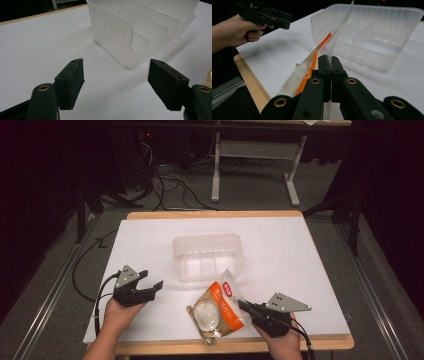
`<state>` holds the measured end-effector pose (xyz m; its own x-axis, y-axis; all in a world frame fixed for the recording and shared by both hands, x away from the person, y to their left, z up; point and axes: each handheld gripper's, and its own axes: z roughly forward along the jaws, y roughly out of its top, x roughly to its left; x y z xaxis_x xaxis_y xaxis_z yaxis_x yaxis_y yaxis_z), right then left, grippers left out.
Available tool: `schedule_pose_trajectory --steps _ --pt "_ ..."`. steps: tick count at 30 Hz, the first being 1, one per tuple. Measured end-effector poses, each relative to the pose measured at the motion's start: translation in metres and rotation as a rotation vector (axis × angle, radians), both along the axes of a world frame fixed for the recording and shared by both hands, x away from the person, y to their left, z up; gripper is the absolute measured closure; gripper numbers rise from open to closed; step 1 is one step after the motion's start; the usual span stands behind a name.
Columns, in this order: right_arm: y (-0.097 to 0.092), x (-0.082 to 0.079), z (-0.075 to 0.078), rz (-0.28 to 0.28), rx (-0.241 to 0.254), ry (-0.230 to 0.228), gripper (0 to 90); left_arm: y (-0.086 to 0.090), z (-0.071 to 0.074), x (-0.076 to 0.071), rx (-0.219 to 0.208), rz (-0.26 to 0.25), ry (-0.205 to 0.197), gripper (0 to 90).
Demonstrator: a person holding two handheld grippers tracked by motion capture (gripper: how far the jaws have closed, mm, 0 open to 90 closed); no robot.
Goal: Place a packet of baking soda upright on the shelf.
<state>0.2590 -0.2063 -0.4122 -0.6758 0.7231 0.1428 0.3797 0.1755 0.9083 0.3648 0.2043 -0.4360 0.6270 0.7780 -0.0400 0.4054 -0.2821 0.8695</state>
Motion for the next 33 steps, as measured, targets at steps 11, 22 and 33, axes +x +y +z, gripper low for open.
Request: schedule_pose_trajectory --steps 11,22,33 --pt "-0.034 -0.003 0.027 -0.135 0.001 -0.135 90.0 0.000 0.000 0.001 0.003 -0.003 0.003 29.5" --pt "-0.080 0.006 0.044 -0.312 -0.022 -0.214 90.0 -0.001 -0.001 0.001 0.006 -0.004 0.003 29.5" --pt "-0.108 0.019 0.055 -0.393 -0.021 -0.245 90.0 -0.001 -0.001 0.001 0.009 -0.001 0.006 29.5"
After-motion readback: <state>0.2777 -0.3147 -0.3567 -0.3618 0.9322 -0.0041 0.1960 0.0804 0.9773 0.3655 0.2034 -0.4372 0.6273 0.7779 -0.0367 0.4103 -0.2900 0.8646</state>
